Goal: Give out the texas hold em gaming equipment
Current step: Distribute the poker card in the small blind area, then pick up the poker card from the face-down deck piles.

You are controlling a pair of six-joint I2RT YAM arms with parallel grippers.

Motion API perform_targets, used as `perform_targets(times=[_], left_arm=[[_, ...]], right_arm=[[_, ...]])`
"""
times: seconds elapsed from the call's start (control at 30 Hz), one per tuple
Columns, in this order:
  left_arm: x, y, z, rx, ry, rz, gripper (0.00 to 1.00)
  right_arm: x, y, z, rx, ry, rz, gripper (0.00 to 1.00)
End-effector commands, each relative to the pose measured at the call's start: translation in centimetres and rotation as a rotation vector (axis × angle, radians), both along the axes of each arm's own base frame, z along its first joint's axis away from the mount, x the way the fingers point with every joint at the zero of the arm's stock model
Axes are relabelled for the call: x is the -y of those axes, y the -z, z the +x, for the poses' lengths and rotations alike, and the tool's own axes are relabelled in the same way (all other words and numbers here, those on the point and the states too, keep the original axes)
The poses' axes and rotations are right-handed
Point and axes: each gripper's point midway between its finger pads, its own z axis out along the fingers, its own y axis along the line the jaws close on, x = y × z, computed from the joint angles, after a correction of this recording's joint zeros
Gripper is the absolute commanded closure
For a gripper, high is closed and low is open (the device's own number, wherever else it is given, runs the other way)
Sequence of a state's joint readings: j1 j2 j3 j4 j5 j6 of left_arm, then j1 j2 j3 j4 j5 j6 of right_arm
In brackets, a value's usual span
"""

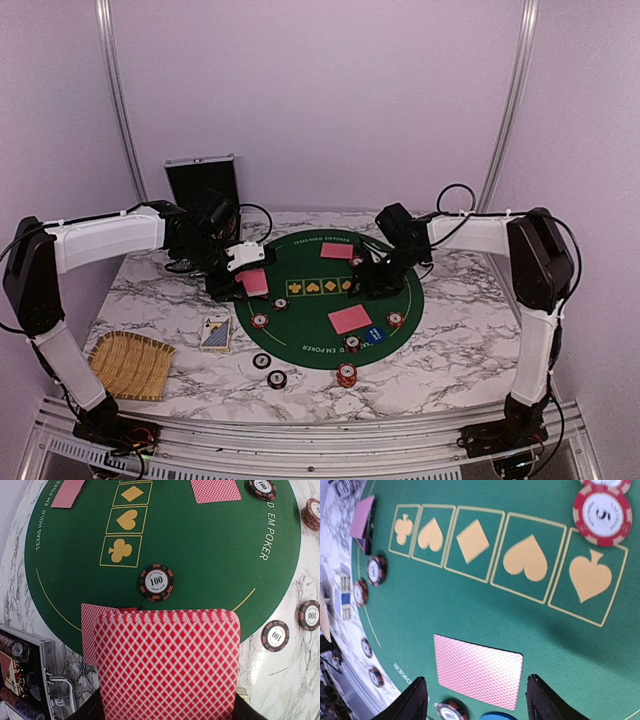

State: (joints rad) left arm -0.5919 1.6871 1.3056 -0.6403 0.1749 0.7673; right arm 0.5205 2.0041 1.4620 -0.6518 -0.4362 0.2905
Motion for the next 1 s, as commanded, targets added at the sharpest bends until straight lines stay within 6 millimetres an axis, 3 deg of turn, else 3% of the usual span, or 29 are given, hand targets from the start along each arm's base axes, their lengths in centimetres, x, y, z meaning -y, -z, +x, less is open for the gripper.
perform_targets(times=[0.0,0.2,0.43,0.67,0.97], left_arm=[[0.2,-1.3,-0.2,0.006,0.004,-0.020,1.00],[0.5,-1.5,0.1,0.005,-0.011,-0.029,1.00],[0.7,-1.7,0.5,0.004,-0.026,-0.040,1.00],[1.1,-2.0,0.5,-0.009,-0.033,-0.062,1.00],[1.4,-2.0,0.6,-0.015,-0.039,-0.072,1.00]], right_arm=[[-3.1,-6.2,1.9,0.091,0.018,0.176,0.30],[-9.4,-10.3,0.3,0.080,-0.046,0.426,0.13],[-15.1,-10.9,-2.2,-0.010,-0.131,0.603,0.11],[-18.0,-10.4,-2.9,-0.059,-0.158,0.662,0.11],[-19.8,-10.1,-3.1,-0.098,-0.168,0.735,0.11]])
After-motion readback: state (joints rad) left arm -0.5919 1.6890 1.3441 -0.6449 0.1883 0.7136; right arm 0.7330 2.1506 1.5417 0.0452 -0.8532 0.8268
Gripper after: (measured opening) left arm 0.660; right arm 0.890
